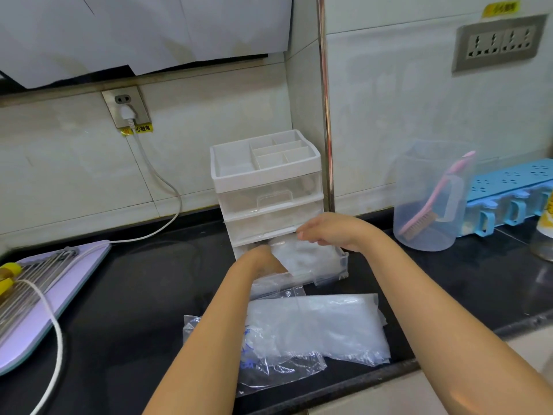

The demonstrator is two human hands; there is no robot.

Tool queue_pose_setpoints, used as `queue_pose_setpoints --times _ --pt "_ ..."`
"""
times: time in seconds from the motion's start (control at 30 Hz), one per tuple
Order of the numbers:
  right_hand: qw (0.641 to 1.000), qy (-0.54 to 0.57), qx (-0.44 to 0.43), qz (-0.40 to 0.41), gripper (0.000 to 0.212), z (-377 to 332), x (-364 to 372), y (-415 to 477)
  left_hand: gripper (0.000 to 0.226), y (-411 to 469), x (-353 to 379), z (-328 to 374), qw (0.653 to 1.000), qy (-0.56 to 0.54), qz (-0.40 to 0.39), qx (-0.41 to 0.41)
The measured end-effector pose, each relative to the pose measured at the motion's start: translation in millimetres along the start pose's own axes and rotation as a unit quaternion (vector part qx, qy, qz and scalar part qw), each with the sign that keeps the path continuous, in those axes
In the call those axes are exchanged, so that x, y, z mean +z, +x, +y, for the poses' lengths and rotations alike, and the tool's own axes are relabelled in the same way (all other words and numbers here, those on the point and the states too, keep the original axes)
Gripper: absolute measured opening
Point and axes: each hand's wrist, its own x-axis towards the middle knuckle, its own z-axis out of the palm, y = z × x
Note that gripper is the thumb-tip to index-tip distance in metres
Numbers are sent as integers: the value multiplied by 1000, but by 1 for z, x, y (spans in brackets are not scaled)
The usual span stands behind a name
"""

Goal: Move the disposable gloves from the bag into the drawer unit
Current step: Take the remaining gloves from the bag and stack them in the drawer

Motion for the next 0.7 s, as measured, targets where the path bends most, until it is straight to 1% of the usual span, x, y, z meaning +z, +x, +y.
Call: queue_pose_setpoints --times 0.07,0.1,0.17,0.2,0.3,0.33,0.4,0.47,0.53,0.63,0.7 --pt "999 7 -32 -7 31 -1 -6 -21 65 -11 -5 1 998 -54 28 2" --pt "999 3 -44 -7 28 -1 -7 -30 59 -19 -10 2 995 -85 44 8" --pt "997 -27 -68 11 25 2 -7 -49 27 -35 -15 3 984 -148 94 32" --pt "996 -45 -79 22 26 4 -4 -61 18 -48 -14 3 976 -171 125 49" --pt "988 -114 -101 19 28 16 10 -91 16 -82 -2 0 955 -199 189 111" --pt "986 -129 -104 11 27 21 15 -99 11 -95 4 1 949 -210 194 130" --pt "984 -149 -101 4 28 33 23 -113 8 -117 19 5 945 -215 177 174" --pt "980 -181 -85 16 33 45 29 -124 9 -130 38 11 945 -204 144 210" --pt "978 -197 -62 37 42 60 35 -131 16 -142 57 17 946 -188 118 235" --pt "985 -163 -31 54 56 81 47 -139 42 -149 83 22 955 -150 91 239" --pt "987 -150 -33 58 61 93 56 -144 54 -151 95 22 957 -144 79 237"
